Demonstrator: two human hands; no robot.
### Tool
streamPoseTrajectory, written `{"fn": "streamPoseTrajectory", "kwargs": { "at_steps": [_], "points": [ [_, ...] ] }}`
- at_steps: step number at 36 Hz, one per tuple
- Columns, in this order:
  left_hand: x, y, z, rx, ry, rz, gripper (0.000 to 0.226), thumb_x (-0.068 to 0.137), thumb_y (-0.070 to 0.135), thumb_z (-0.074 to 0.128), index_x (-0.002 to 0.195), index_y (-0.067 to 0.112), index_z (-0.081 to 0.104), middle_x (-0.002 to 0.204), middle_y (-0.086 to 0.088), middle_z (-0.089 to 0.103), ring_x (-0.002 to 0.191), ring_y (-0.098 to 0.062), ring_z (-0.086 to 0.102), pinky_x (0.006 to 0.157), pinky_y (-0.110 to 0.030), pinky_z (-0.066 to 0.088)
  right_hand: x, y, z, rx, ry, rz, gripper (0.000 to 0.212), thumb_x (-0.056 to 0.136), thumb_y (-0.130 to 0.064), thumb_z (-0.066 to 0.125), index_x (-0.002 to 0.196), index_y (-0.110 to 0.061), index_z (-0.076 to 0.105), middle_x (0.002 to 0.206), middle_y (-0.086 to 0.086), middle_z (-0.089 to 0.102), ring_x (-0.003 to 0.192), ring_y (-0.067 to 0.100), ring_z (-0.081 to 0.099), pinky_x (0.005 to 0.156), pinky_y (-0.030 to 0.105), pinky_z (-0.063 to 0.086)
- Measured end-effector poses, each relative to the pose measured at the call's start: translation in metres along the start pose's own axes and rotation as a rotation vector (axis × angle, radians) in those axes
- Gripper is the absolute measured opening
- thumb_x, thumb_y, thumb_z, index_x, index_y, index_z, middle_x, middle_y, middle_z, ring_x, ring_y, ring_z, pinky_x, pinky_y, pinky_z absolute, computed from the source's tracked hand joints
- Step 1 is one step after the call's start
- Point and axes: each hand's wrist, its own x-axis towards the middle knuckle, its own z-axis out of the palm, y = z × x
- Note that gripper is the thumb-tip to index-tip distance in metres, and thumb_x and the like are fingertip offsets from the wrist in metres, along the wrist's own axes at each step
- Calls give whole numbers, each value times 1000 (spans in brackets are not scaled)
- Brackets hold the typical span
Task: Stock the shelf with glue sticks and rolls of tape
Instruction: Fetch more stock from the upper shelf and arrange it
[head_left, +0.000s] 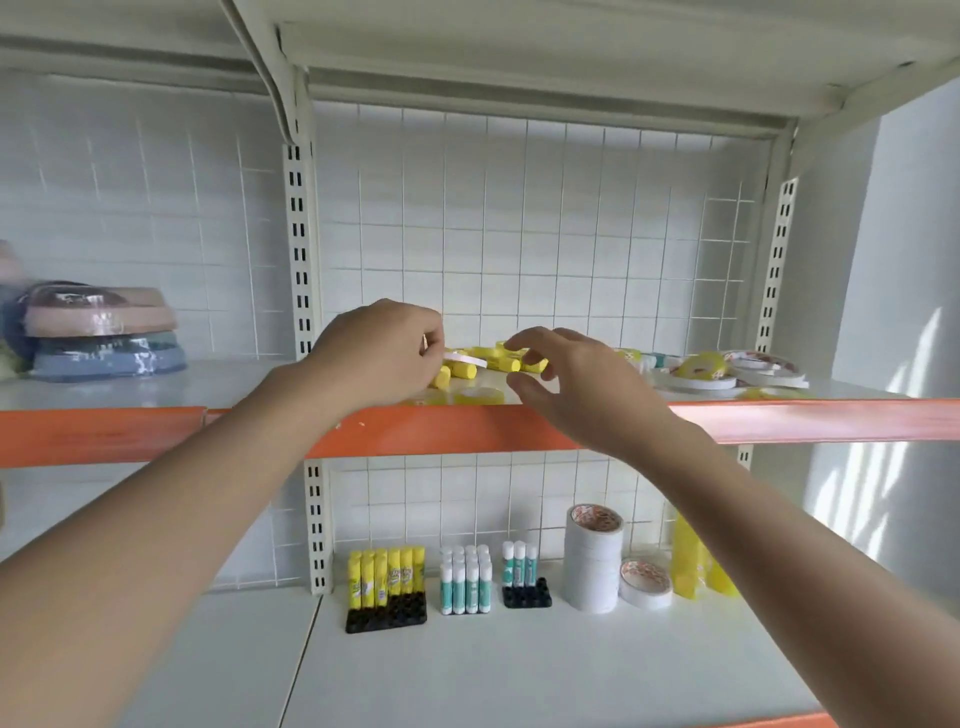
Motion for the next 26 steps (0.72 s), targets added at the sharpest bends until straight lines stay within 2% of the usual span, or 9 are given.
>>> {"fn": "streamPoseTrajectory", "kwargs": {
  "at_steps": [4,7,10,12,15,21,24,26],
  "points": [
    [18,-34,9,32,-61,-49,21,93,20,44,96,25,64,101,7,63,92,-17,52,77,-32,44,35,3,21,-10,-117,1,31,95,-35,53,126,-28,55,112,-7,60,99,15,59,86,37,50],
    [26,-53,19,30,-123,-70,27,91,15,43,102,27,63,114,5,60,102,-20,54,84,-34,47,59,0,36,-27,-224,4,31,98,-31,50,128,-24,56,118,-4,61,102,16,58,90,31,46],
    [30,-68,30,73,-199,-70,38,90,7,43,114,30,61,125,6,55,112,-20,52,90,-36,47,78,-3,48,-25,-311,10,32,99,-29,47,128,-24,57,119,-5,62,98,13,53,89,26,42],
    [31,-75,35,81,-232,-65,47,87,1,41,118,32,59,129,7,53,115,-18,51,92,-37,46,88,-6,56,-33,-364,0,33,99,-31,46,130,-27,56,118,-7,61,101,13,53,89,26,41],
    [32,-82,41,92,-250,-48,49,87,1,41,120,33,59,131,7,52,118,-18,50,91,-34,45,100,-8,65,-51,-428,-3,37,98,-38,45,133,-30,53,122,-7,59,102,13,50,95,29,40],
    [37,-88,46,81,-340,-4,48,86,8,47,126,34,57,126,1,57,111,-22,54,87,-37,48,109,-12,75,-38,-493,-17,33,98,-43,46,124,-31,62,123,-6,60,104,15,52,91,26,40],
    [39,-86,47,105,-330,49,46,90,10,46,129,32,55,119,1,52,113,-21,49,85,-35,45,110,-8,77,39,-431,5,20,94,-40,54,105,-30,68,109,-7,64,101,14,56,89,28,44],
    [41,-85,47,99,-330,71,38,94,15,47,126,32,57,105,3,44,114,-20,44,79,-32,38,112,-5,78,58,-398,11,9,90,-37,60,93,-29,63,102,-6,65,96,14,57,87,29,46]
  ]
}}
